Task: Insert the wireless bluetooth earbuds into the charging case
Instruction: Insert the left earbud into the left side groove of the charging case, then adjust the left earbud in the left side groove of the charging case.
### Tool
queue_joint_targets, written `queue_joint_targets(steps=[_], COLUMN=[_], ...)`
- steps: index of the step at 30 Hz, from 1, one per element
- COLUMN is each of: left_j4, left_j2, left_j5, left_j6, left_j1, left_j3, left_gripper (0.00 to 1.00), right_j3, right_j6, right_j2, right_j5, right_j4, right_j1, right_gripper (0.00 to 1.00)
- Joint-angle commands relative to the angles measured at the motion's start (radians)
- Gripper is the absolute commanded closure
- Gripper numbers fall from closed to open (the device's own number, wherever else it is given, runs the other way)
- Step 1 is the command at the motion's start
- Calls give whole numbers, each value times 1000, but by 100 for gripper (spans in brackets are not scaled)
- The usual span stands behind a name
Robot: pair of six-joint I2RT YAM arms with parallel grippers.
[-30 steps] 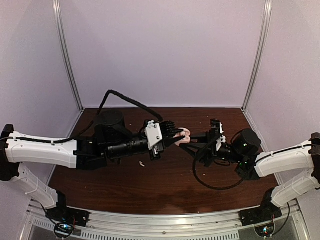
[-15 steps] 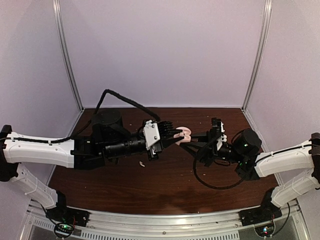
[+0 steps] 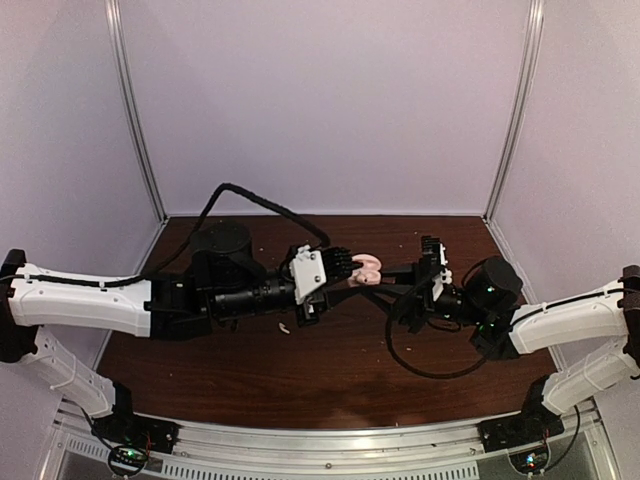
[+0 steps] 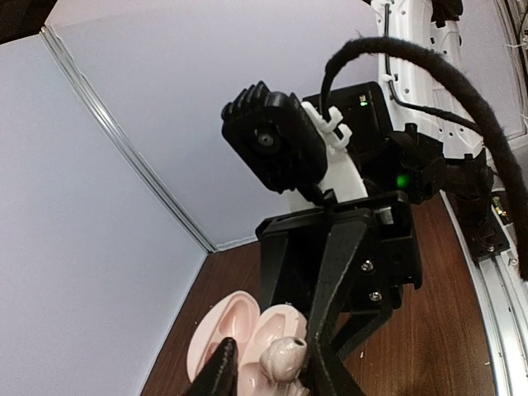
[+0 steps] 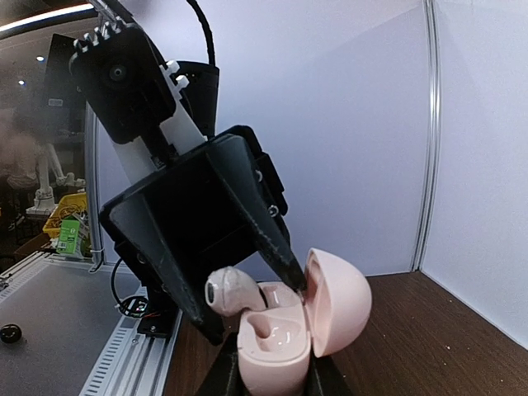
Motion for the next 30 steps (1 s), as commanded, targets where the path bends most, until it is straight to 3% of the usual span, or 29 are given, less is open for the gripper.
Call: queue_joint_targets(steps=[1,6,12,15,21,27,30], left_j4=[34,69,117,132,99,22,11], left_j2=[-15,-45,-51,-38,20,85,105], left_j5=[-39,-102,-213,-307,-327,-304,-280], left_j6=[-24,-35,-82,-169,-342,-508,-524], left_j1=[-3,-3,-3,-2,3,38,46], left_j3=[-2,-26,-53,-46,4,92,119], left_gripper=[61,47,37,42,54,71,74], right_j3=[21,18,23,19,8,12,16], right_j6=[-10,-15,-26,-34,-70,-106,-113], right_j2=[-16,-33,-60,-78,-105,-121,-121], right_j5=[11,101,260,382,566,652,669], right_j4=[13,-48,-144,-185,-233,-279,-294], right_j1=[6,6,6,6,8,14,18], right_gripper=[100,100,100,100,100,100,100])
